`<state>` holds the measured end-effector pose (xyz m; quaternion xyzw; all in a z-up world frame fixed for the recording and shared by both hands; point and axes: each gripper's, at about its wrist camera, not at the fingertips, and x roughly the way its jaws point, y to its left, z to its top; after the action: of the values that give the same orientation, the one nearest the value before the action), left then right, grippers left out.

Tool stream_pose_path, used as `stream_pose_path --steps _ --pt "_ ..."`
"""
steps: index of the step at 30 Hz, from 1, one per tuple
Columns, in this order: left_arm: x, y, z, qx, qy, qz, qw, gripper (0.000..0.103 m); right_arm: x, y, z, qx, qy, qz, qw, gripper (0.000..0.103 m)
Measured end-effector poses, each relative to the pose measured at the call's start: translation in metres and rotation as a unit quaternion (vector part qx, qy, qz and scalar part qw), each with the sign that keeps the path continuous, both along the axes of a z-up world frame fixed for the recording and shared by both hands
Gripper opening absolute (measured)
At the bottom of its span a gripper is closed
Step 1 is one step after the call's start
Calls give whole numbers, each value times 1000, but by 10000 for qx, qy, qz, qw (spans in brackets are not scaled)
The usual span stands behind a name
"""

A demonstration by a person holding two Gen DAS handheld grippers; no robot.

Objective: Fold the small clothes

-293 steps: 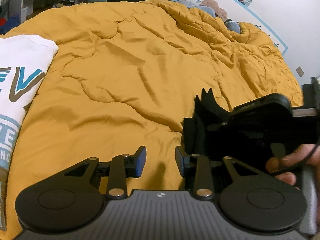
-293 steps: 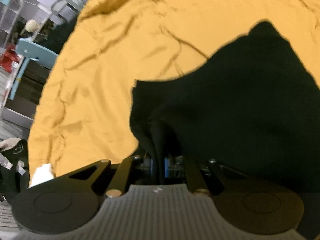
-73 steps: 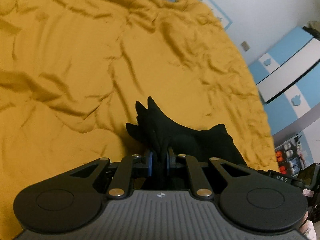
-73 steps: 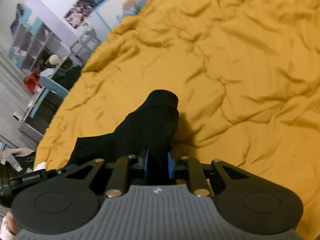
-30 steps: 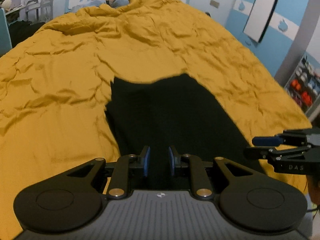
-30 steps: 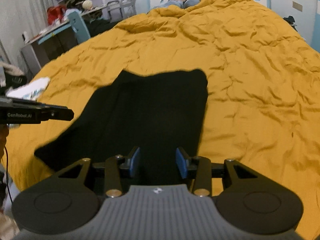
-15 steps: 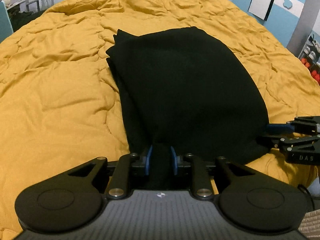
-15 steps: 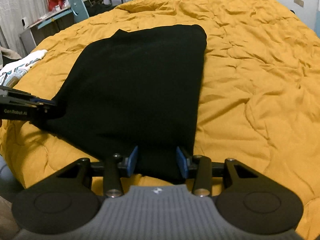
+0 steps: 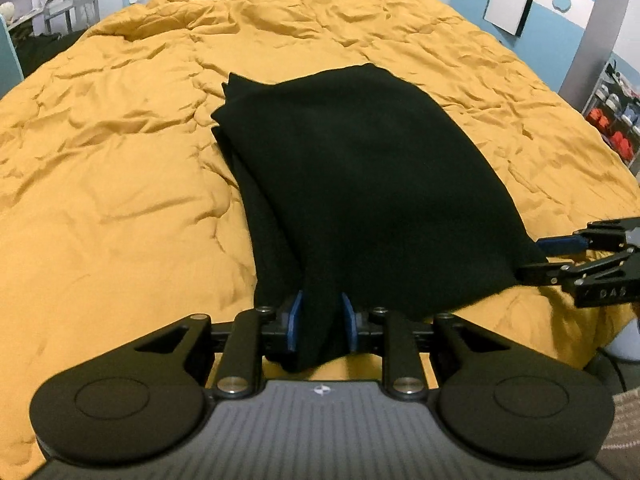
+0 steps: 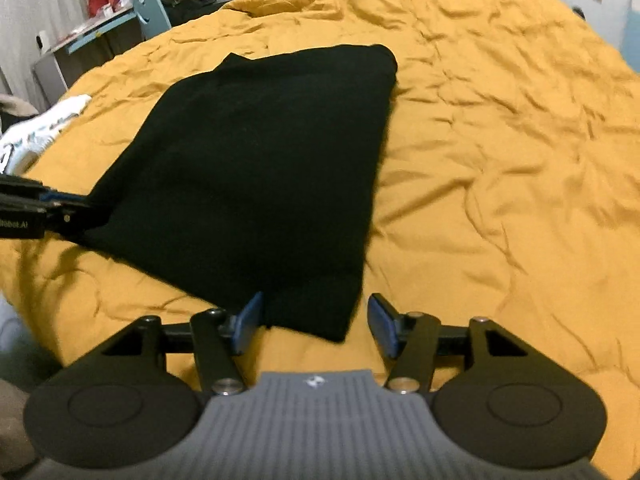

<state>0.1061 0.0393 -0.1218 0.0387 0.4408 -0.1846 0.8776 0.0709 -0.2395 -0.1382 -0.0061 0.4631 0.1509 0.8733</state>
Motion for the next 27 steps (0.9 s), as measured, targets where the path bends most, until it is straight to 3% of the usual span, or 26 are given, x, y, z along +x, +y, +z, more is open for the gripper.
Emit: stream_pose_path --steps 4,7,8,12,17,19,21,23,27 --pt "-5 1 22 192 -273 23 9994 41 -4 0 23 -402 -31 193 9990 55" --pt "-9 5 51 227 -931 396 9946 44 -6 -2 51 -483 -373 124 9981 67" --pt "-10 6 61 210 -1123 524 9921 50 -6 -1 62 -440 -507 114 9977 68" --pt "-15 1 96 148 -1872 856 9785 62 -13 6 104 -250 -1219 45 9922 80" --pt "-28 -13 131 -142 -2793 1060 9542 92 -30 19 144 -51 -2120 -495 9760 81" --pt "-33 -18 139 -153 -3071 1129 9448 93 -38 21 153 103 -2399 -756 9678 81" --pt "-38 -23 144 -128 -3172 1227 9403 95 -46 25 160 204 -2476 -893 9645 81" --pt "-42 -29 145 -106 -3123 1246 9417 103 -52 29 164 297 -2443 -1002 9640 82" --pt "-54 -33 137 -74 -3040 1405 9422 103 -61 39 160 377 -2247 -1045 9681 82"
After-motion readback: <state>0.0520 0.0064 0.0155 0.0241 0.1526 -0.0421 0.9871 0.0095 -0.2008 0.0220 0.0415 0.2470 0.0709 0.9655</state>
